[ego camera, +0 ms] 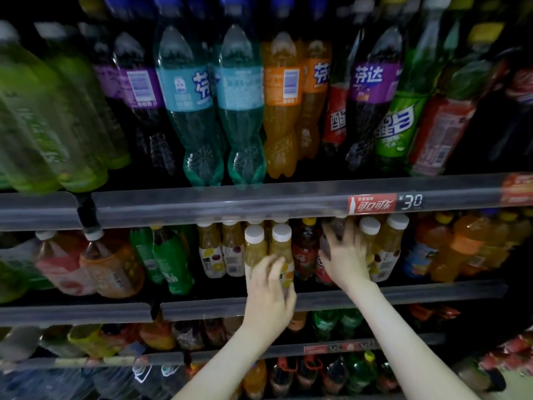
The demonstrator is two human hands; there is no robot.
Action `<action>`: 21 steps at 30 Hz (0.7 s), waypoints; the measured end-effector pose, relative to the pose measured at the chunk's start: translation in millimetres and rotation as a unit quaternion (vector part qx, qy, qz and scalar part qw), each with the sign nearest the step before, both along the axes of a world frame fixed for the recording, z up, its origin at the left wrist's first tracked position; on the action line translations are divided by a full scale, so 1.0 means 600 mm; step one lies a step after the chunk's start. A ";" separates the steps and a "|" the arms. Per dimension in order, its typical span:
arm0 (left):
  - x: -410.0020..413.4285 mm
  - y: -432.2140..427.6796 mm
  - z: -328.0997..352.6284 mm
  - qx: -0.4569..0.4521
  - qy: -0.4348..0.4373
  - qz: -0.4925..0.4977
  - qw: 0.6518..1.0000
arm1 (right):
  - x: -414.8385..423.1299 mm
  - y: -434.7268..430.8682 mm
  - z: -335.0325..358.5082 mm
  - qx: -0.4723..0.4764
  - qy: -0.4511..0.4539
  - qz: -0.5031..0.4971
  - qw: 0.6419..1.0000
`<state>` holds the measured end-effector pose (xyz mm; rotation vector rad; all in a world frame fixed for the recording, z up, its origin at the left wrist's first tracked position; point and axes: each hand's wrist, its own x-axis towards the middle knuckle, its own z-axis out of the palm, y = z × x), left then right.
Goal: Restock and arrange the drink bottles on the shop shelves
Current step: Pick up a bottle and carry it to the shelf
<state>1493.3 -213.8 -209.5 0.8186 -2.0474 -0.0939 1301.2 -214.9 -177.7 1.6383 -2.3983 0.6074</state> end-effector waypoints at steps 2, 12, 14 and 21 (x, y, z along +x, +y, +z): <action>-0.005 0.006 0.020 -0.007 -0.025 -0.024 0.999 | -0.003 0.002 -0.001 0.040 -0.038 0.034 0.998; -0.003 0.015 0.061 0.032 -0.079 -0.042 0.995 | 0.027 0.096 -0.021 -0.118 -0.179 0.151 0.965; -0.007 0.014 0.068 0.042 -0.094 -0.051 0.993 | 0.031 0.117 -0.008 -0.119 -0.202 0.157 0.959; -0.046 0.039 0.138 0.188 -0.109 -0.163 0.962 | 0.057 0.204 0.153 -0.081 -0.135 0.204 0.966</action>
